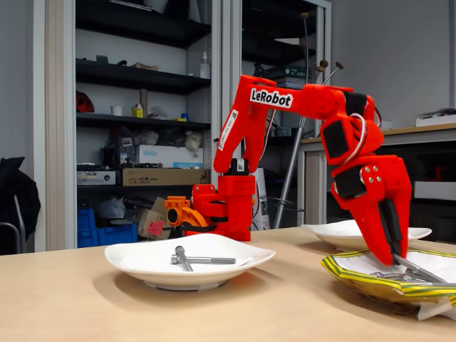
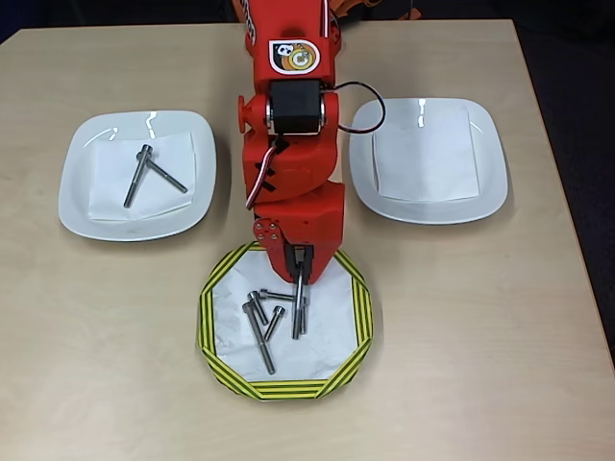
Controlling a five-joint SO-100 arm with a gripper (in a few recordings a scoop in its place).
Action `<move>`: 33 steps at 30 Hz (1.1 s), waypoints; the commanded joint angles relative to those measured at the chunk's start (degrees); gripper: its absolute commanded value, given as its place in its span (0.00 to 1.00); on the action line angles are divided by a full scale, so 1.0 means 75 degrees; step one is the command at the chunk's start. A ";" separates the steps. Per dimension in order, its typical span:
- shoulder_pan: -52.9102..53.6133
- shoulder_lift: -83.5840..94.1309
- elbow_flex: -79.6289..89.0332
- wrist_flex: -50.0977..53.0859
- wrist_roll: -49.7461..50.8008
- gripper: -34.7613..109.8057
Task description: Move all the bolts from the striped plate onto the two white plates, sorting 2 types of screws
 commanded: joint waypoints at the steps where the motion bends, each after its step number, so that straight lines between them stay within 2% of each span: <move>1: 0.0281 0.0621 -0.0621 0.0832 -0.0750 0.24; 13: 0.1969 0.1910 -0.0176 0.1898 -0.3480 0.24; 23: 0.4453 0.3680 0.1758 0.1840 -0.5918 0.24; 29: 0.5637 0.4371 0.2813 0.1687 -0.6656 0.24; 33: 0.5742 0.4383 0.3246 0.1652 -0.6633 0.25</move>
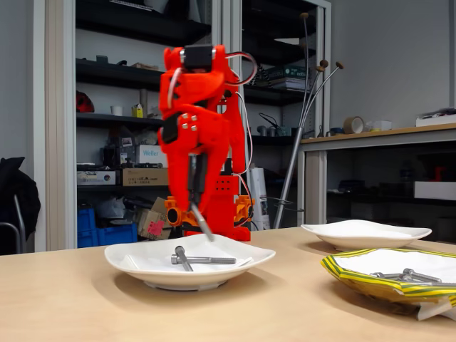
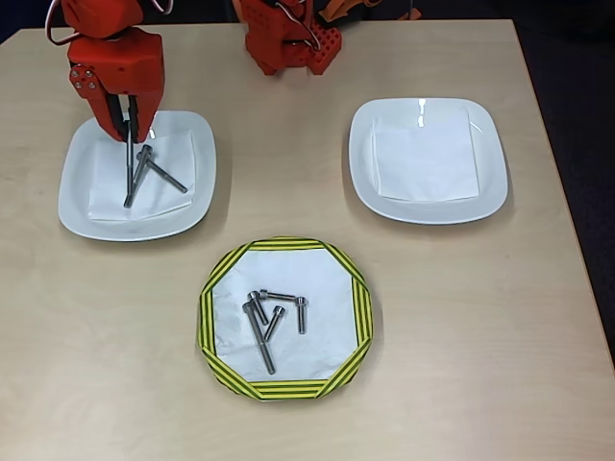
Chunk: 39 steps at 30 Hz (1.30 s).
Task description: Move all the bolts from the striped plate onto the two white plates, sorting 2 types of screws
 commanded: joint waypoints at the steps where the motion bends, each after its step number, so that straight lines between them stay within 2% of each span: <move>1: 0.0012 0.0469 0.0293 -0.0094 0.0035 0.28; 7: -0.0844 0.0949 0.0598 -0.0328 0.0539 0.34; 13: -0.2215 0.1090 0.0434 -0.0867 0.1547 0.34; 20: -0.4031 -0.1230 -0.1488 -0.2402 0.2332 0.34; 30: -0.4453 -0.3410 -0.3469 -0.2672 0.2473 0.34; 39: -0.4840 -0.4312 -0.3832 -0.3363 0.2742 0.36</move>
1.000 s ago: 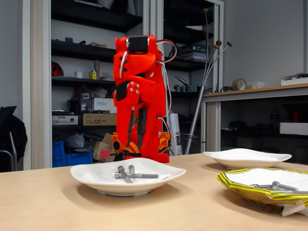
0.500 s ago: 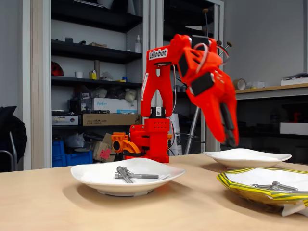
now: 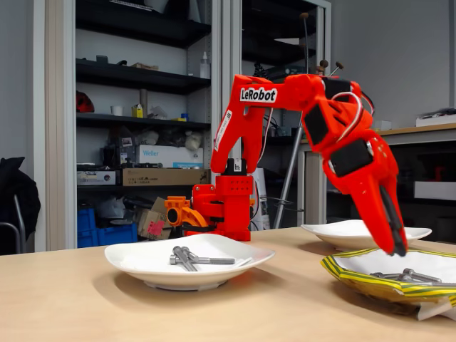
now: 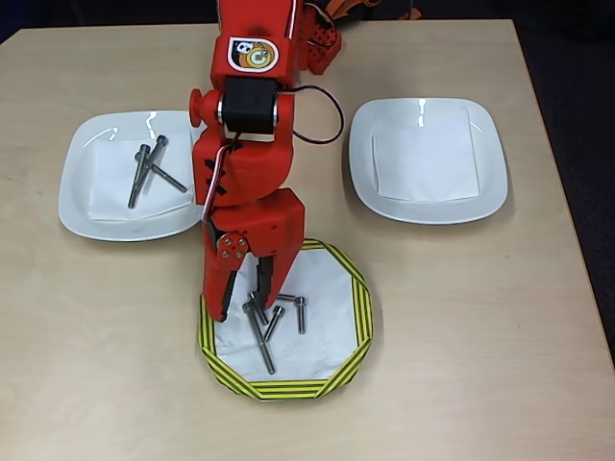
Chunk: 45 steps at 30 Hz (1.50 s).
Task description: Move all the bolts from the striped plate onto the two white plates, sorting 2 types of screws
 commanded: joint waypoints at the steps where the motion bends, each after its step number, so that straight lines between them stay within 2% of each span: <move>1: -0.0070 -0.0105 -0.0211 -0.0316 0.0328 0.36; 10: -0.0082 -0.1078 -0.0598 -0.0902 0.0539 0.34; 16: -0.0035 -0.1629 -0.0855 -0.1148 0.0773 0.24; 21: 0.0012 -0.1676 -0.0984 -0.1090 0.0563 0.24; 34: 0.0398 -0.0926 -0.2437 0.1570 -0.0598 0.24; 41: 0.0832 0.0023 -0.2473 0.2824 -0.1289 0.24; 45: 0.1172 0.0891 -0.1699 0.3164 -0.1605 0.24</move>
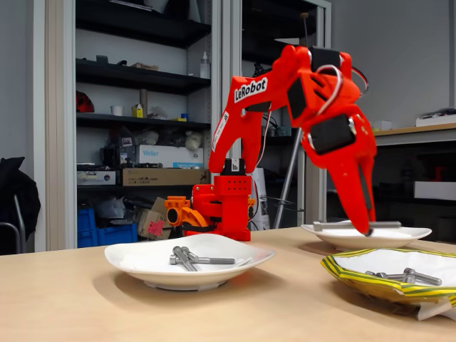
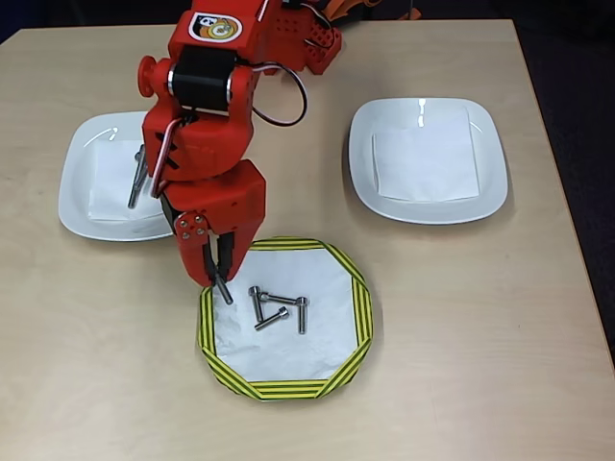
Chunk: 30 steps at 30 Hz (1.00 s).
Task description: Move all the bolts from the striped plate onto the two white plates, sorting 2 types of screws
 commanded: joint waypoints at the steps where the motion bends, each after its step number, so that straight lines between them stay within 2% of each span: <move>1: 0.0410 0.1324 0.0691 0.0316 -0.0211 0.24; 9: 0.1828 0.3270 0.3609 -0.0047 -0.0844 0.24; 16: 0.2859 0.3469 0.4805 -0.0117 -0.1160 0.24; 18: 0.3000 0.3457 0.5051 -0.0152 -0.1172 0.27; 25: 0.2766 0.3504 0.4945 -0.0176 -0.1137 0.32; 30: 0.1395 0.3094 0.3434 -0.0129 -0.0398 0.32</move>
